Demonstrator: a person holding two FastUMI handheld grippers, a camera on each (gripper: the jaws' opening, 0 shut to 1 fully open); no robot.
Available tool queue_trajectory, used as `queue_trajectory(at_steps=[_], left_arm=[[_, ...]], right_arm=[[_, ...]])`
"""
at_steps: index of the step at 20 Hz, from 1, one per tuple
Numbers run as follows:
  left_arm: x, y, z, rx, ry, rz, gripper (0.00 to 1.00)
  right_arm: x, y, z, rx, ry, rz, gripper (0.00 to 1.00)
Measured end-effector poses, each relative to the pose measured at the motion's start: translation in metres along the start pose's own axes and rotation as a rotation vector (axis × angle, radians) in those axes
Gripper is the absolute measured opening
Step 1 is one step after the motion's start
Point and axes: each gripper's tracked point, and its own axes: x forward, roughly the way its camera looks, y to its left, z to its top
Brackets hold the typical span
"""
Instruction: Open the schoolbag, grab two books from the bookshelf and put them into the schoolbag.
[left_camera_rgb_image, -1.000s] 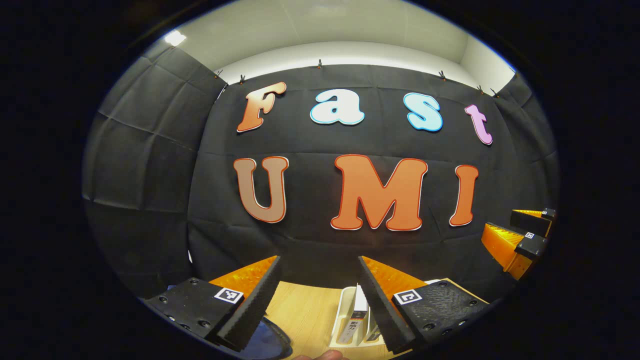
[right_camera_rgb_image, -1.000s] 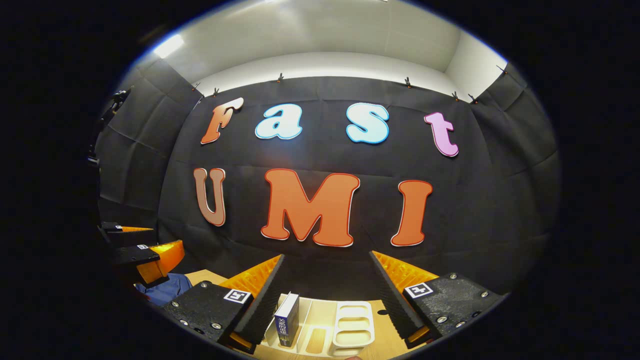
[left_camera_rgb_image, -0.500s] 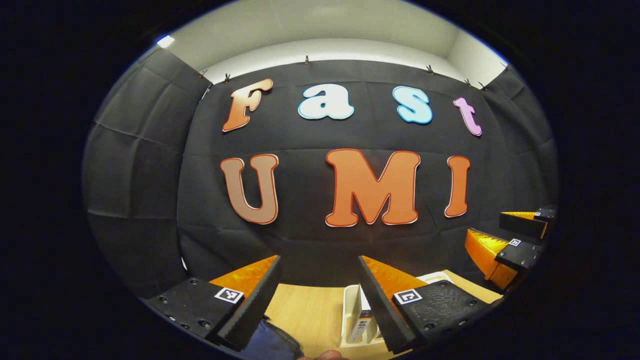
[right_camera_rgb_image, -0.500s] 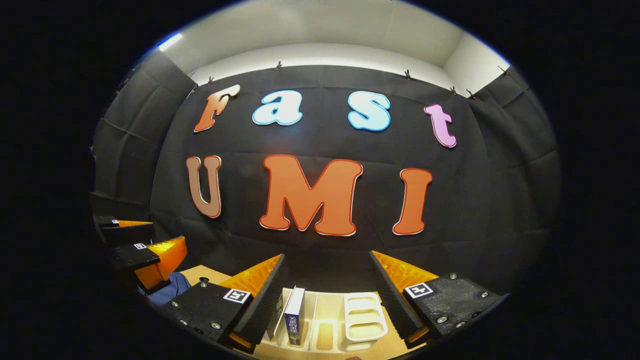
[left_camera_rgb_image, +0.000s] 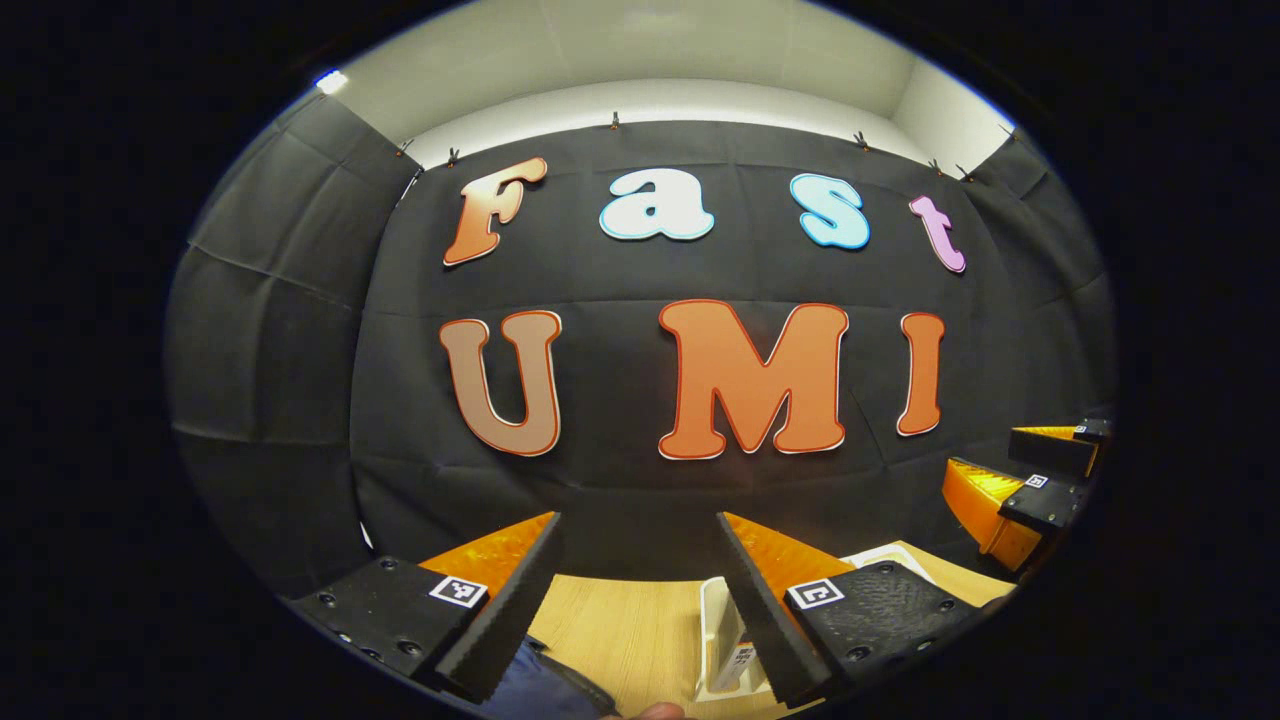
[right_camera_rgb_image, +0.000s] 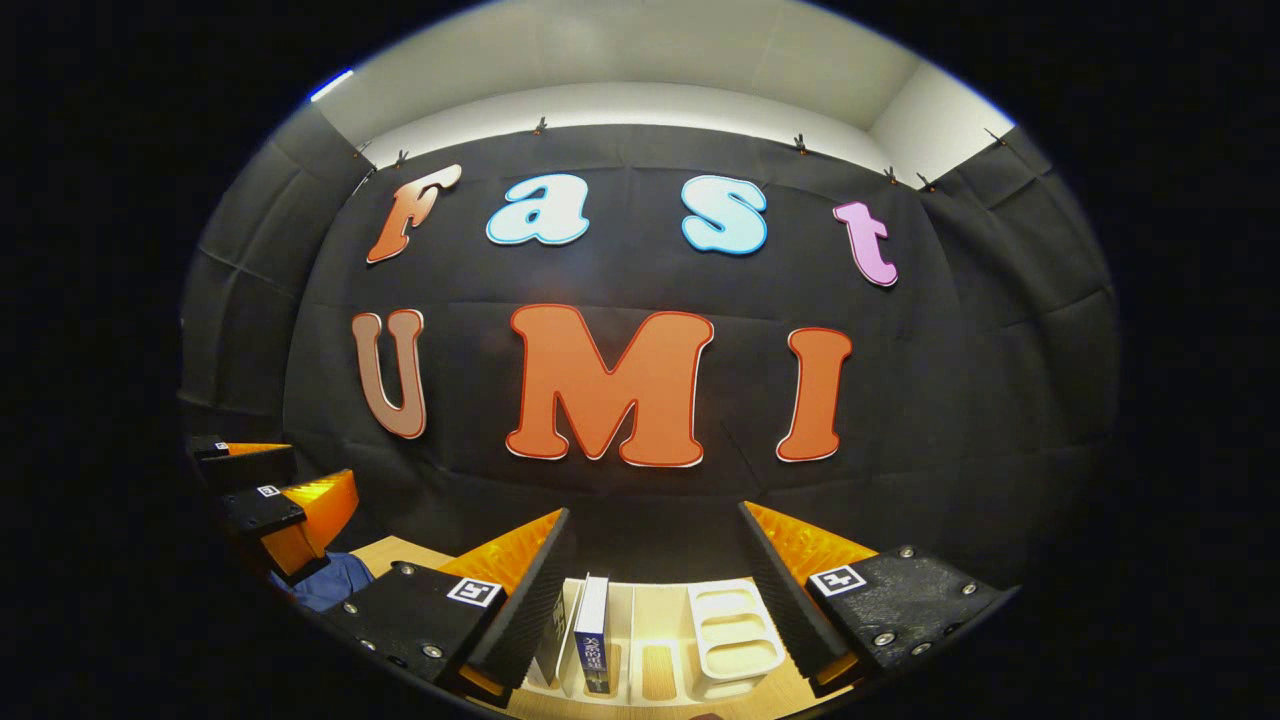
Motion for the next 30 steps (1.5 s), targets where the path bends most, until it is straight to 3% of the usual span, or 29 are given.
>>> queue_trajectory(at_steps=[9, 14, 19, 20, 21, 22, 30], left_arm=[[0.004, 0.034, -0.036, 0.033, 0.105, 0.028, 0.93], [-0.007, 0.066, -0.074, 0.129, 0.212, 0.052, 0.93], [-0.026, 0.075, -0.136, 0.24, 0.378, 0.0, 0.92], [-0.033, 0.074, -0.153, 0.269, 0.416, -0.016, 0.96], [-0.037, 0.071, -0.168, 0.306, 0.446, -0.031, 0.87], [-0.042, 0.068, -0.181, 0.348, 0.474, -0.049, 0.92], [-0.092, 0.064, -0.294, 0.699, 0.727, -0.111, 0.94]], right_arm=[[0.01, 0.013, -0.014, 0.013, 0.034, 0.023, 0.95], [0.018, 0.022, -0.032, 0.027, 0.072, 0.053, 0.95], [0.022, 0.02, -0.05, 0.029, 0.104, 0.07, 0.96], [0.024, 0.018, -0.053, 0.029, 0.108, 0.067, 0.96], [0.024, 0.015, -0.056, 0.027, 0.11, 0.062, 0.96], [0.025, 0.01, -0.059, 0.024, 0.11, 0.055, 0.96], [0.027, -0.045, -0.092, 0.006, 0.162, -0.036, 0.96]])
